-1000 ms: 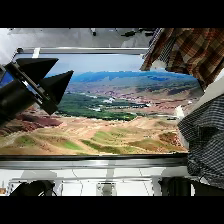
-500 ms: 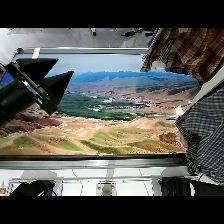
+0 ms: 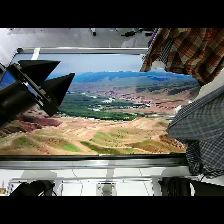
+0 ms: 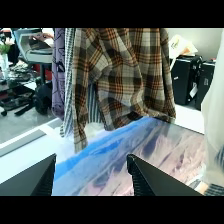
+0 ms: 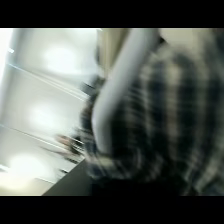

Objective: Fold the clothes and pants, and hang the long-sleeved shirts on hangers.

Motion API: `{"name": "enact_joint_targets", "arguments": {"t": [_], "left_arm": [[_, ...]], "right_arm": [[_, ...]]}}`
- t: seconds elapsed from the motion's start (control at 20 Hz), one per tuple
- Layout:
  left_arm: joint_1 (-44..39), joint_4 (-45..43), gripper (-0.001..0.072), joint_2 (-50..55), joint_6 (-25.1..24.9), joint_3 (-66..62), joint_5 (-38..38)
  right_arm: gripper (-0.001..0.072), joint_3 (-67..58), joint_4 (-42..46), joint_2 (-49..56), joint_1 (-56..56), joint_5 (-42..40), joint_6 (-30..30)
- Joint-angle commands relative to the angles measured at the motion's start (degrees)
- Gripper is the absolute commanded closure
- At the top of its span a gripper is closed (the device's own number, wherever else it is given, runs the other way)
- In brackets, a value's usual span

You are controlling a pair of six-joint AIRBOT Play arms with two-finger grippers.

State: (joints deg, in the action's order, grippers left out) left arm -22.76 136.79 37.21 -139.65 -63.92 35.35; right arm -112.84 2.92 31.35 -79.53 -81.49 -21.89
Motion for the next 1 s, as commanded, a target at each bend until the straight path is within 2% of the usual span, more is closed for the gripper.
{"name": "enact_joint_targets", "arguments": {"t": [0.0, 0.15, 0.3, 0.4, 0.45, 0.6, 0.7, 0.75, 0.85, 0.95], "left_arm": [[0.0, 0.0, 0.0199, 0.0, 0.0, 0.0, 0.0], [0.0, 0.0, 0.0199, 0.0, 0.0, 0.0, 0.0], [0.0, 0.0, 0.0199, 0.0, 0.0, 0.0, 0.0], [0.0, 0.0, 0.0199, 0.0, 0.0, 0.0, 0.0], [0.0, 0.0, 0.0199, 0.0, 0.0, 0.0, 0.0], [0.0, 0.0, 0.0199, 0.0, 0.0, 0.0, 0.0], [0.0, 0.0, 0.02, 0.0, 0.0, 0.0, 0.0], [0.0, 0.0, 0.0199, 0.0, 0.0, 0.0, 0.0], [0.0, 0.0, 0.0199, 0.0, 0.0, 0.0, 0.0], [0.0, 0.0, 0.0199, 0.0, 0.0, 0.0, 0.0]], "right_arm": [[0.0673, 0.0, 0.0, 0.0, 0.0, 11.5, 3.5], [0.0672, 0.0, -0.3, 0.0, 0.0, 11.7, 3.2], [0.064, 0.0, -0.1, 0.0, 0.0, 4.3, 2.9], [0.0487, 0.0, 0.0, 0.0, 0.0, -0.9, 3.0], [0.0455, 0.0, -0.1, 0.0, 0.0, -2.9, 3.0], [0.0455, 0.0, -1.2, 0.0, 0.0, -6.5, 3.0], [0.0447, 0.0, -6.0, 0.2, 0.0, -5.9, 3.7], [0.0387, 0.1, -7.1, 0.7, 0.0, -5.5, 3.9], [0.0191, 0.2, -6.6, 2.7, 0.0, -5.3, 4.1], [0.0153, 0.2, -4.9, 5.0, 0.0, -5.3, 4.5]]}}
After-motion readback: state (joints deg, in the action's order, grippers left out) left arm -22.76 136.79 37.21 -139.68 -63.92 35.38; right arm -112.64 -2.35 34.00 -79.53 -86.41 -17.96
